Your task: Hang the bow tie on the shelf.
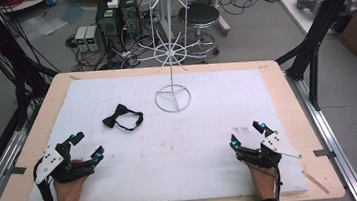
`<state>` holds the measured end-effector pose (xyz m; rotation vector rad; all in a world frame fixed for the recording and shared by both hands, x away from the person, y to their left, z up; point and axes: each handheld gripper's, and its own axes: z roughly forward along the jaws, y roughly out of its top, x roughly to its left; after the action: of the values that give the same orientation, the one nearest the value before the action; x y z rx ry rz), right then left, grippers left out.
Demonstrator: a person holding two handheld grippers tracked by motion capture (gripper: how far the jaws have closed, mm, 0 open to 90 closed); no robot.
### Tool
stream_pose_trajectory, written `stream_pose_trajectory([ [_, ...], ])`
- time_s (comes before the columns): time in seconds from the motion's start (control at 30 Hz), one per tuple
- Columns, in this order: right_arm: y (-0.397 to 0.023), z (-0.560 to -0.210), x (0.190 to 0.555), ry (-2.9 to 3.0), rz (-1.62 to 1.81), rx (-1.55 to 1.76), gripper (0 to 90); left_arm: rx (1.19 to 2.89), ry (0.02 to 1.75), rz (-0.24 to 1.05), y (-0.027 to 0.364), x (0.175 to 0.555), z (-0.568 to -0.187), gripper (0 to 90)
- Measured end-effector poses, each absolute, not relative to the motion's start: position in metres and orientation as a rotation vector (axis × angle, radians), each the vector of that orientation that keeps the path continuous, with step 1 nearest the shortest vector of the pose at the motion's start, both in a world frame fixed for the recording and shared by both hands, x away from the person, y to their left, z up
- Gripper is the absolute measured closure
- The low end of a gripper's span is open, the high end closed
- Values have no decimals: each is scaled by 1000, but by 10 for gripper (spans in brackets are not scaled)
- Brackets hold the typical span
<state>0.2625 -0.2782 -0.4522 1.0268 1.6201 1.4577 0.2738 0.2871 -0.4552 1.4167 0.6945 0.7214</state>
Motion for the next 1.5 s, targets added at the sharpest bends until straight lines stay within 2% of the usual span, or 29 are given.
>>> stream_pose_trajectory([
  [1.0, -278, -452, 263, 1620, 1448, 1020, 94, 1438, 734, 734, 288, 276, -453, 121],
  [1.17, -277, -452, 263, 1628, 1443, 1021, 94, 1437, 763, 719, 292, 279, -445, 121],
  [1.3, -277, -452, 263, 1628, 1443, 1020, 94, 1500, 817, 674, 292, 288, -435, 122],
  [1.5, -277, -452, 263, 1628, 1445, 1025, 94, 1573, 860, 680, 289, 304, -415, 122],
])
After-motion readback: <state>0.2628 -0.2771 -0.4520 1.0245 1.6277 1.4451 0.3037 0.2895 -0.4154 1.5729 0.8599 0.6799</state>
